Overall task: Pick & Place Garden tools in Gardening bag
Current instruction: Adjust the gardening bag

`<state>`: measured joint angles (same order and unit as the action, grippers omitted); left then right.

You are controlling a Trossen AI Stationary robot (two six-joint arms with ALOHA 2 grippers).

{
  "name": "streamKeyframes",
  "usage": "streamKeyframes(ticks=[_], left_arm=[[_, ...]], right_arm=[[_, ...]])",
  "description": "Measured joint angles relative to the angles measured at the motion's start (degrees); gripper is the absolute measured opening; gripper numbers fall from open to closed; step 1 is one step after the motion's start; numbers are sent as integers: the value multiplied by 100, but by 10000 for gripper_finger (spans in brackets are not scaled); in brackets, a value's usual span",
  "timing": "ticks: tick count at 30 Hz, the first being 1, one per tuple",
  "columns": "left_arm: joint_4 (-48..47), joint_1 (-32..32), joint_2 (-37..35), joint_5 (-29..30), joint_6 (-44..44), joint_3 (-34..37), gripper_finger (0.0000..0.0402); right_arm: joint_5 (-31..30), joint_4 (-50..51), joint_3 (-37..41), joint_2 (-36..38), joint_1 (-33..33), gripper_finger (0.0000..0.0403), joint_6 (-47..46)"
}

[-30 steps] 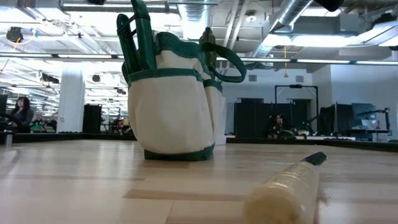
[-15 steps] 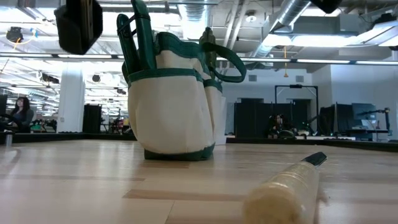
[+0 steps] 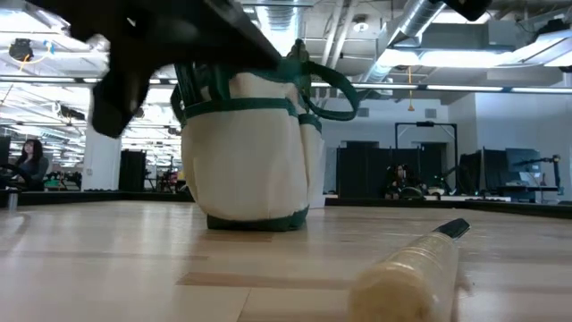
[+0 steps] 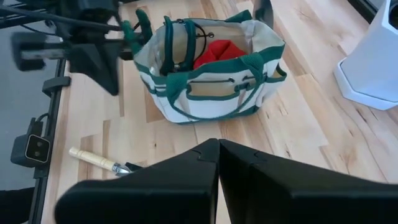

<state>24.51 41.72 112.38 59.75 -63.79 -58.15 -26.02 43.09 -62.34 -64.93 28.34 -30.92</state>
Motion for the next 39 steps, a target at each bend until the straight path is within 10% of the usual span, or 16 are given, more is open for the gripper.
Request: streamKeyframes(ticks=[13,39], left_arm=[[-991,-580,0,-979,-136,2,1],[-3469,-897,-38,-1022,-1828,9,1]], right_arm=[[2,-4,1,0,0,0,-15],[-122,-21,1,0,-39,0,-132]])
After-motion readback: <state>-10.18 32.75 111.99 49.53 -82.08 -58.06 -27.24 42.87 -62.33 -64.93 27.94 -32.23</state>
